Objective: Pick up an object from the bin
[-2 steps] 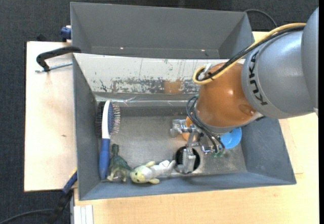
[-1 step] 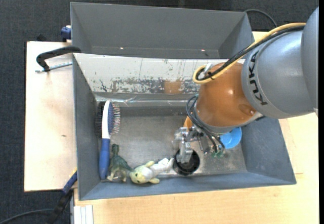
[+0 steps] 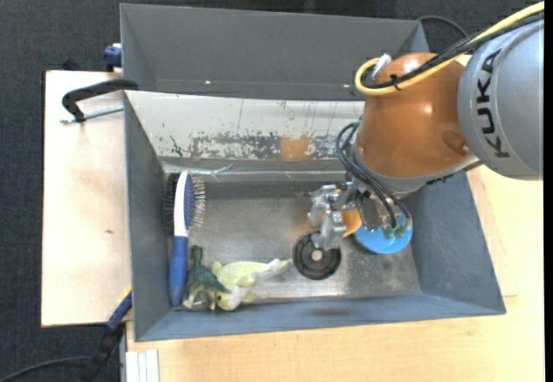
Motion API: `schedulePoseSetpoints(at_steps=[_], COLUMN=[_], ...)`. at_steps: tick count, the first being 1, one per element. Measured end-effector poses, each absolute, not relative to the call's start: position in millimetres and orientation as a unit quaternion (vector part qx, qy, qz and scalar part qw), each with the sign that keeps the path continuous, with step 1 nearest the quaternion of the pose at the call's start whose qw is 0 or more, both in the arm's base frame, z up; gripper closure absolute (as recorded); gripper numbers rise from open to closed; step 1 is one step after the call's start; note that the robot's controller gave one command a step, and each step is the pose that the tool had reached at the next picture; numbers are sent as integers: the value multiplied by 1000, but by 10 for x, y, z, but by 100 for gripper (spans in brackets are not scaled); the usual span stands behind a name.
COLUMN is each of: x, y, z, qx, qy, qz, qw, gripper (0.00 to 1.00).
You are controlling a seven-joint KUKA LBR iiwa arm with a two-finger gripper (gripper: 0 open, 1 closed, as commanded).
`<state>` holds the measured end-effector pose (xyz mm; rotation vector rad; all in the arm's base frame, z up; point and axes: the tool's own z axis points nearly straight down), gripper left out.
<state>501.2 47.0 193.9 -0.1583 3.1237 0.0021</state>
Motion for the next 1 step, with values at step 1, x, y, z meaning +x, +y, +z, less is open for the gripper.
schedulePoseSetpoints(at_steps=[1], x=[5235], y=[495], z=[2977], qx=[-238], qy=[971], qz=[0], qw=[6], gripper=[100])
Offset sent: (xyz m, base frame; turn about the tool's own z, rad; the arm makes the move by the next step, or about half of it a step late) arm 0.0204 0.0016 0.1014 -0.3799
